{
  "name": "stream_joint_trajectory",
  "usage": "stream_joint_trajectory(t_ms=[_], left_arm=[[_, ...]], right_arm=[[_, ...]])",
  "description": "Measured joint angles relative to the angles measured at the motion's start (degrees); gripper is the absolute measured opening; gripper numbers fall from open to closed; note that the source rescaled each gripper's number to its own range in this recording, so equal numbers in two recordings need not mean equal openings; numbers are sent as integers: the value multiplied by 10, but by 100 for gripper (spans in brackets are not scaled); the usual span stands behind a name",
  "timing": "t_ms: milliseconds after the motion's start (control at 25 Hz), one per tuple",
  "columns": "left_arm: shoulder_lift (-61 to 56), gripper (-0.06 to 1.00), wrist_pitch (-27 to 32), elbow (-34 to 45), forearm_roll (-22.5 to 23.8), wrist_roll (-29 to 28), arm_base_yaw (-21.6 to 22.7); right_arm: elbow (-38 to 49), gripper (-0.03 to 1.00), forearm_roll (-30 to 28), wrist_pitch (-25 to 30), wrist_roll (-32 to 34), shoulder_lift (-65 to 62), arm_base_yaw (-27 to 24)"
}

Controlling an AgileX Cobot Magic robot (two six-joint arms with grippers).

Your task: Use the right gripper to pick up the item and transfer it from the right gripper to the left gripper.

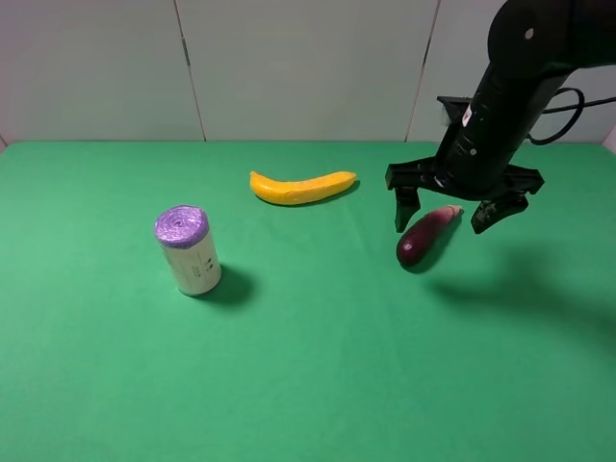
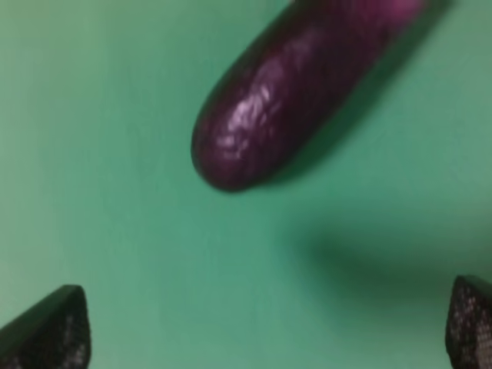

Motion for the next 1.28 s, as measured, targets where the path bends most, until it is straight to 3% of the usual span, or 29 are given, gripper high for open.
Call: stream_joint_trajectory(t_ms=[760,1200,1240,1280], left_arm=[[0,99,0,0,0,0,0],[0,99,0,0,0,0,0],[0,99,0,0,0,0,0],[0,99,0,0,0,0,0]], right_arm=[[0,100,-32,-112,56,128,0],[0,100,-33,-128,56,149,0],[0,97,-33,-128,56,149,0],[-1,88,-33,-128,56,149,0]])
